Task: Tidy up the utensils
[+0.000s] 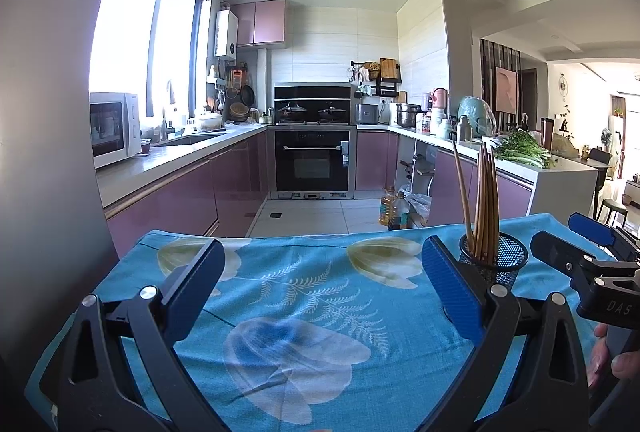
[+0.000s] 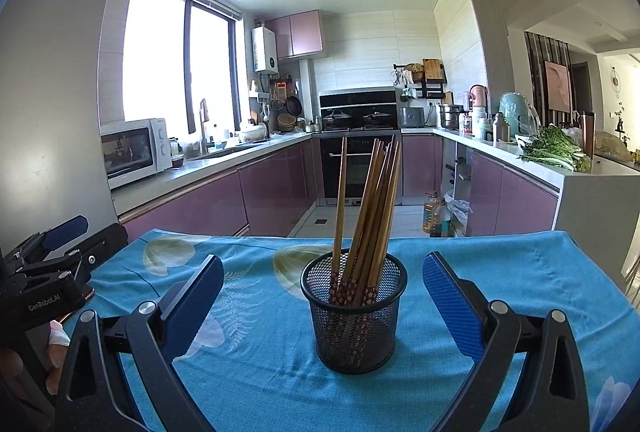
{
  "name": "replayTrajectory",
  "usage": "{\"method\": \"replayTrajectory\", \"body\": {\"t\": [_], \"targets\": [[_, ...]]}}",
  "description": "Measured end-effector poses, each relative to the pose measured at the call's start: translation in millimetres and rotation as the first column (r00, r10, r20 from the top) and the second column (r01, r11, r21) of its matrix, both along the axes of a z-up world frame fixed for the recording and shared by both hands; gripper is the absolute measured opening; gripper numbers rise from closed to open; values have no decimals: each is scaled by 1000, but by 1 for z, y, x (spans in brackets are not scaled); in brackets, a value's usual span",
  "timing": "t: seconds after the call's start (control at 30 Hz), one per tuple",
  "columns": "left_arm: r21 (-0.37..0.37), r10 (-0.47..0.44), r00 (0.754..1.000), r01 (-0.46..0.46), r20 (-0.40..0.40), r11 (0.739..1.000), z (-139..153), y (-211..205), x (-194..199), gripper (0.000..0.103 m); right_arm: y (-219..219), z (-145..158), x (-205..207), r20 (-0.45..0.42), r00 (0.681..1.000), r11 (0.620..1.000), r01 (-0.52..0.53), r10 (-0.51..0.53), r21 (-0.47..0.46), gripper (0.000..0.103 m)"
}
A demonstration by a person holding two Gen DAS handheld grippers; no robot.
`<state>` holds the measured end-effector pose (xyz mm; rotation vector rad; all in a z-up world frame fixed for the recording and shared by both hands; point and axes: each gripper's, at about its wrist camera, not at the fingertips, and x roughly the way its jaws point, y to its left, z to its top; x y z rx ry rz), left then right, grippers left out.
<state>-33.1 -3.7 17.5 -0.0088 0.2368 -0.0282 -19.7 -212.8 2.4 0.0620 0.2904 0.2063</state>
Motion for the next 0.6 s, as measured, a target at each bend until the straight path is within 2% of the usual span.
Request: {"method": "replayTrajectory", "body": {"t": [0.6], "targets": [[-2,2,1000,-2,-1,1000,0,2,0,97,2,1,1,3,1000,1000,-1,1,1,96]]}}
